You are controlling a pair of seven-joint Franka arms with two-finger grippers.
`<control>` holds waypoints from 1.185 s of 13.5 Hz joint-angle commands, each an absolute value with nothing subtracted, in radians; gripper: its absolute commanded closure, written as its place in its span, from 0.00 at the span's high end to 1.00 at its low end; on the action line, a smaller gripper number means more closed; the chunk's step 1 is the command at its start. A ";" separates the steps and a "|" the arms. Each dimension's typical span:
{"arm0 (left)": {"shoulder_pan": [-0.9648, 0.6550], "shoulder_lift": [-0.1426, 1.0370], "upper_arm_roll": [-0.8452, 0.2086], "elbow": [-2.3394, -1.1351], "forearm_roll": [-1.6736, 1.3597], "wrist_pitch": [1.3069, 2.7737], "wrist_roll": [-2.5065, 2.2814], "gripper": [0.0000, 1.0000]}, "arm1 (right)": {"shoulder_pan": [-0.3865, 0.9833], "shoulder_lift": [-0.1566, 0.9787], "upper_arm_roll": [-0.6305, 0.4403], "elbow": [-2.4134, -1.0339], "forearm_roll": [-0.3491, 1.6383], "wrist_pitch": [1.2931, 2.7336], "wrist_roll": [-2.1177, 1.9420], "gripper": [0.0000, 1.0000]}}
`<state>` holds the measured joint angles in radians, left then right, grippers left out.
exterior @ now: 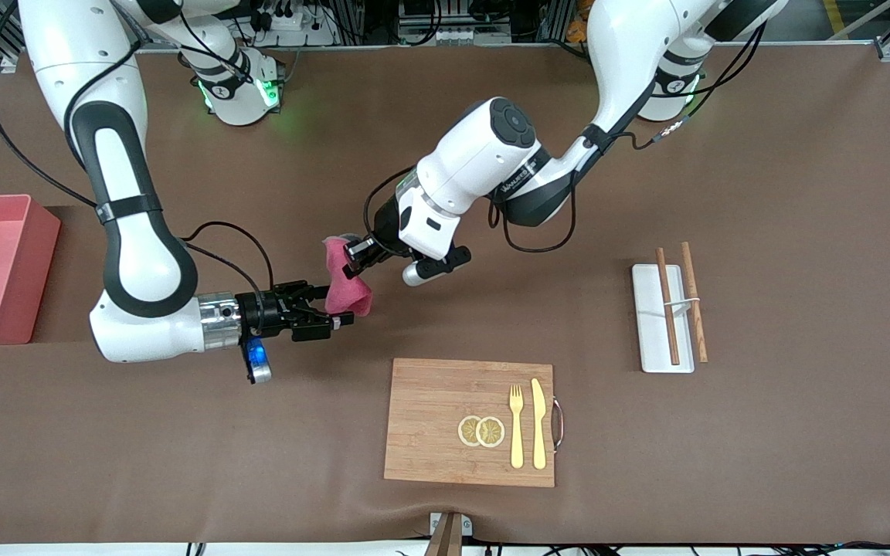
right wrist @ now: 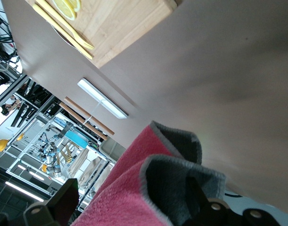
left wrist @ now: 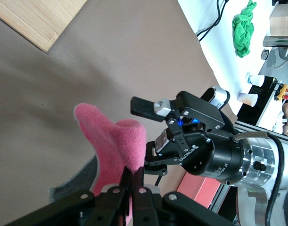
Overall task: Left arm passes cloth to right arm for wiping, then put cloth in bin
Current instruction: 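Grasp the cloth with the right gripper beside the left gripper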
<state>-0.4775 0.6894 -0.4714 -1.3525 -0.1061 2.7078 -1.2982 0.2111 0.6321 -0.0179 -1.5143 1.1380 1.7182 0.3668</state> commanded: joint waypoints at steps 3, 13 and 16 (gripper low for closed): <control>-0.486 0.700 -0.465 -1.338 -0.126 2.729 -1.313 0.00 | 0.232 0.618 -0.025 -1.513 1.127 1.703 0.408 0.17; -0.466 0.675 -0.465 -1.341 -0.129 2.729 -1.322 0.01 | 0.183 0.612 -0.032 -1.485 1.123 1.667 0.399 0.00; -0.456 0.672 -0.465 -1.342 -0.127 2.721 -1.324 1.00 | 0.157 0.609 -0.032 -1.482 1.053 1.667 0.396 0.00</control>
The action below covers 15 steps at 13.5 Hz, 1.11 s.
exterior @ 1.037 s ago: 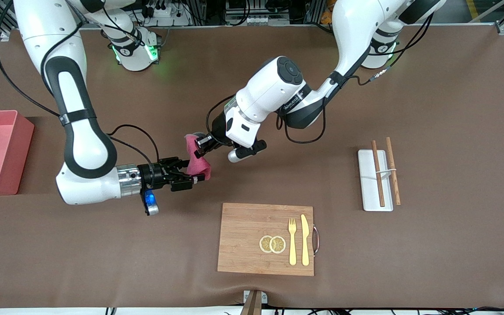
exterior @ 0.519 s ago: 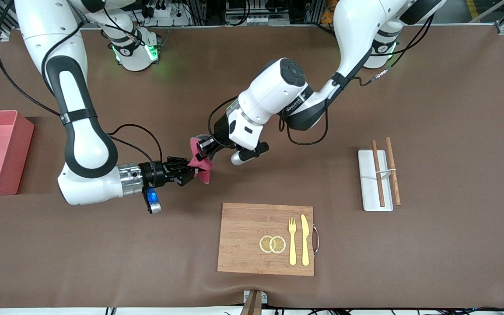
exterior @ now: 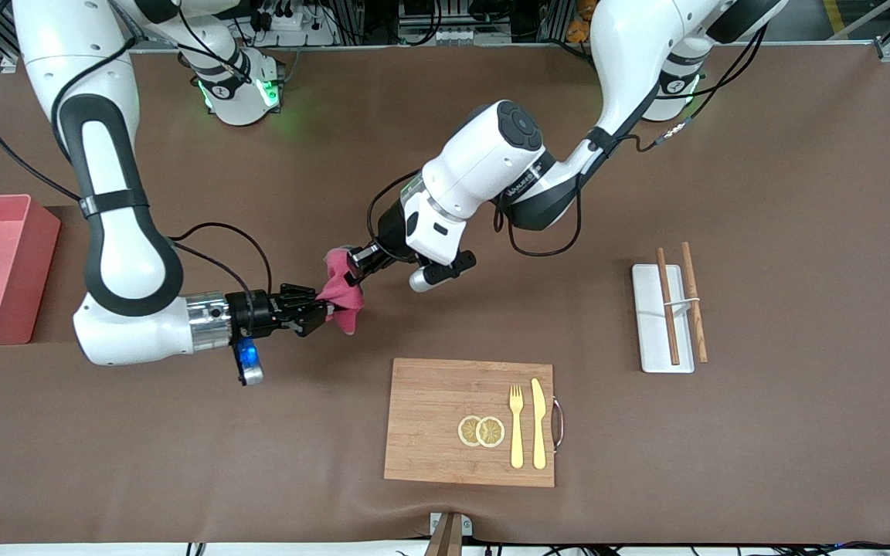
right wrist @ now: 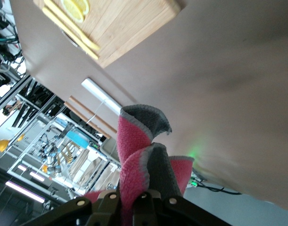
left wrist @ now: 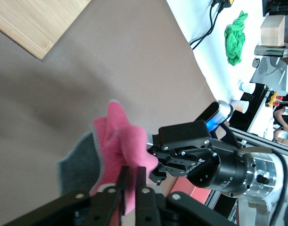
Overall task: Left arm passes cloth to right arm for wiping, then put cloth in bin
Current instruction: 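Open the left gripper and withdraw it while the right gripper holds the cloth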
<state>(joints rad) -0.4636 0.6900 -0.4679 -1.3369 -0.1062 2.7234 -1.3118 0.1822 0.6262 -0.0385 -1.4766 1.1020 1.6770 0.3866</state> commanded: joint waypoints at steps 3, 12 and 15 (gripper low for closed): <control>-0.411 0.618 -0.460 -1.353 -0.115 2.628 -1.324 1.00 | 0.153 0.592 -0.032 -1.482 0.915 1.667 0.396 0.00; -0.088 0.339 -0.454 -1.431 0.130 2.091 -1.309 1.00 | 0.206 0.584 -0.029 -1.534 0.175 1.746 0.396 0.00; 0.027 0.272 -0.456 -1.422 0.130 2.004 -1.185 1.00 | 0.195 0.586 -0.034 -1.670 0.150 1.921 0.394 0.00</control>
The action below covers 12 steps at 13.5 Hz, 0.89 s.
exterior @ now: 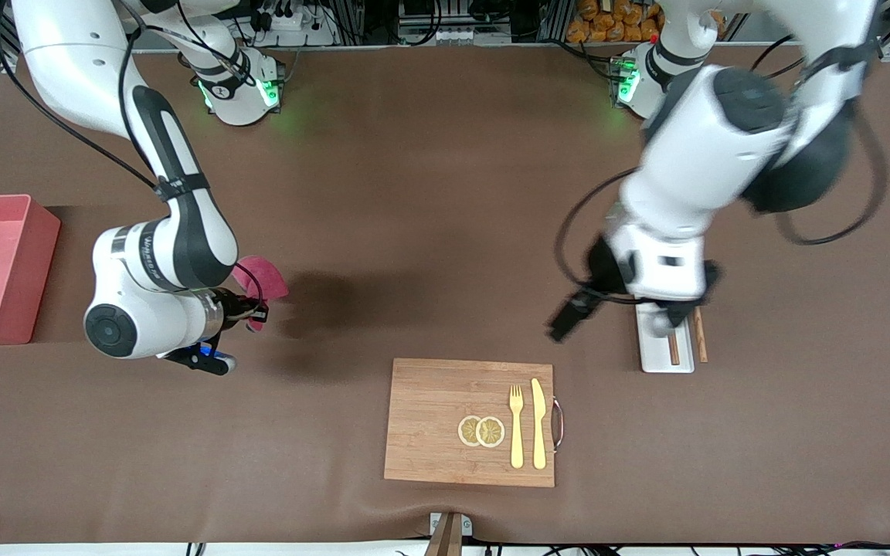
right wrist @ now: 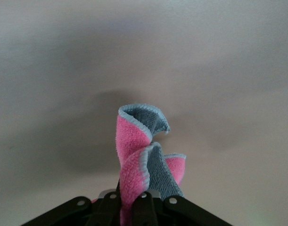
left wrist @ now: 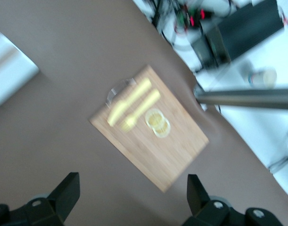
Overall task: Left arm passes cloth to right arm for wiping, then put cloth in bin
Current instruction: 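Open the left gripper and withdraw it while the right gripper holds the cloth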
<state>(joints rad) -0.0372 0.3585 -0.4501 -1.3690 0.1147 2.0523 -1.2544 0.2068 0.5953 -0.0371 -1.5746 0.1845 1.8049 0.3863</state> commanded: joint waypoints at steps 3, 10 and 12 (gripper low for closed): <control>0.106 0.236 -0.454 -1.417 0.132 1.818 -0.975 1.00 | 0.126 0.603 -0.032 -1.709 0.091 2.032 0.303 0.00; 0.163 0.112 -0.355 -1.422 0.074 1.635 -0.558 1.00 | -0.138 0.658 -0.034 -1.703 0.075 2.123 -0.209 0.00; 0.146 0.078 -0.267 -1.424 0.006 1.585 -0.395 1.00 | -0.220 0.664 -0.032 -1.686 0.020 2.131 -0.331 0.00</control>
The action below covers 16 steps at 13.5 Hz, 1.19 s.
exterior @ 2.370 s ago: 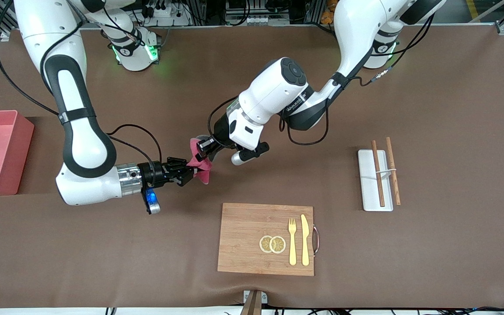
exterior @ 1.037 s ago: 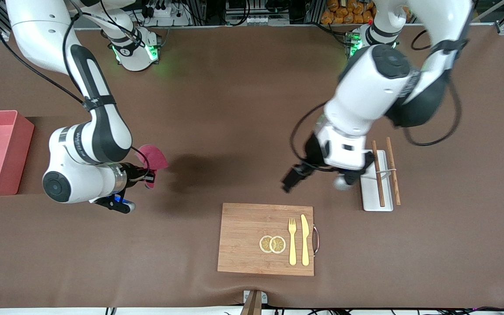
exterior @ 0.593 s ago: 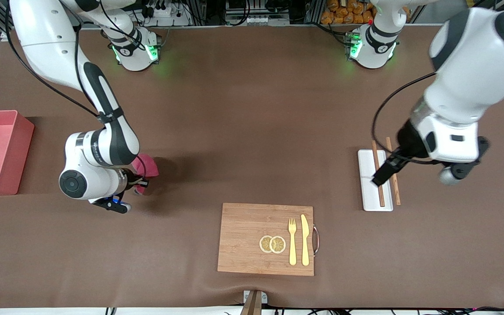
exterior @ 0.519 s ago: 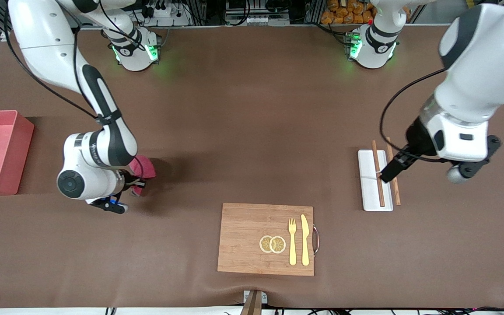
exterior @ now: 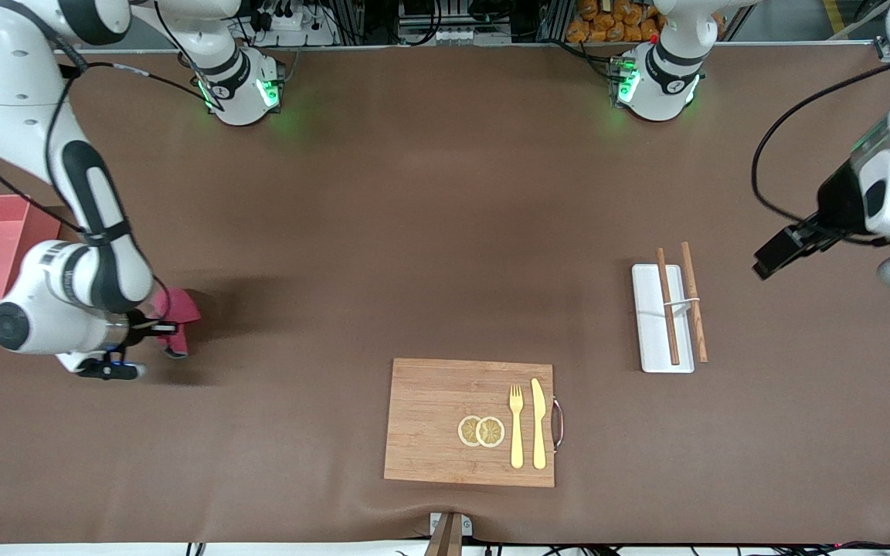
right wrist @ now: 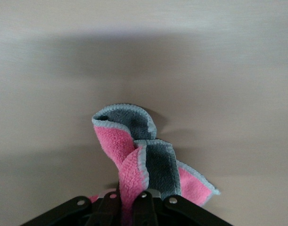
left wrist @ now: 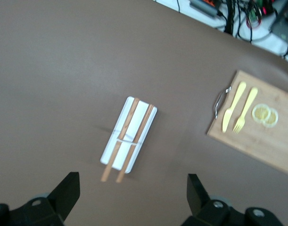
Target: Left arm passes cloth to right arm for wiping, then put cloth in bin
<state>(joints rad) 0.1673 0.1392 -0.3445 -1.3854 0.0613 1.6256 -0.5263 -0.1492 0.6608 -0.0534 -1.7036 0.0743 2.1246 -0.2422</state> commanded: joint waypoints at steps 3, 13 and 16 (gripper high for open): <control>0.138 0.031 -0.192 -1.424 -0.025 1.493 -0.199 1.00 | -0.297 0.663 -0.032 -1.654 -0.031 2.132 -0.461 0.00; 0.087 -0.078 -0.075 -1.509 -0.025 1.437 -0.057 1.00 | -0.363 0.624 -0.040 -1.647 -0.187 2.178 -0.526 0.00; 0.078 -0.078 -0.072 -1.509 -0.015 1.445 -0.057 1.00 | -0.357 0.637 -0.034 -1.657 -0.181 2.187 -0.525 0.00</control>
<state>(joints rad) 0.0935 -0.0436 -0.0875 -1.4689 -0.0080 1.4294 -0.0741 -0.3474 0.6322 -0.0540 -1.6485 -0.1631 2.1755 -0.5192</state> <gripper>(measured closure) 0.000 0.938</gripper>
